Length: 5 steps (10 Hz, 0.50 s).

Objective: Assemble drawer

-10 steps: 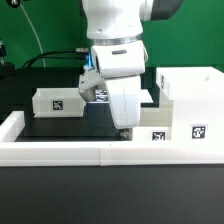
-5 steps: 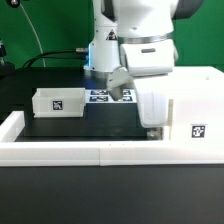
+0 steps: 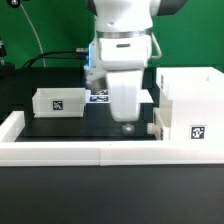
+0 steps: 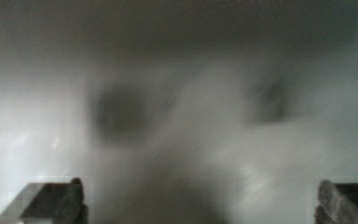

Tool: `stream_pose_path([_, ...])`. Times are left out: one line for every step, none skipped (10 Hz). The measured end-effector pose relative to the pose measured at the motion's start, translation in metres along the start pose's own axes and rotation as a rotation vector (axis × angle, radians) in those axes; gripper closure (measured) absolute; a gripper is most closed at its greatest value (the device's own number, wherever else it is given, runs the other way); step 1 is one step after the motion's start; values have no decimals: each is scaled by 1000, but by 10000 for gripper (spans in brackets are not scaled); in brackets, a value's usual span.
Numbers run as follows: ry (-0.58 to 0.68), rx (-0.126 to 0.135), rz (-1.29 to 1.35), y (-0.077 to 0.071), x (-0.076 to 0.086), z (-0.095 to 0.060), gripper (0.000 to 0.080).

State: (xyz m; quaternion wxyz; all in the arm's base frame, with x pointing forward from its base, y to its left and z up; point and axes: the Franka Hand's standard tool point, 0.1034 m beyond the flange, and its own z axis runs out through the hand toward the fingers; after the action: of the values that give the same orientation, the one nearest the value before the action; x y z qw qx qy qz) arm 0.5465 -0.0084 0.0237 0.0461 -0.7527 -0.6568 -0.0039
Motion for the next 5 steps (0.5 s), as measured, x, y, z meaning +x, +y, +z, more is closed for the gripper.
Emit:
stream_pose_path([-3, 0, 27, -10, -8, -1, 148])
stream_pose_path([-5, -4, 43, -17, -13, -3, 148])
stream_pose_path([-6, -19, 46, -23, -16, -7, 148])
stream_pose_path([-6, -27, 48, -29, -18, -8, 148])
stream_pose_path([-8, -23, 37, -30, -22, -9, 148])
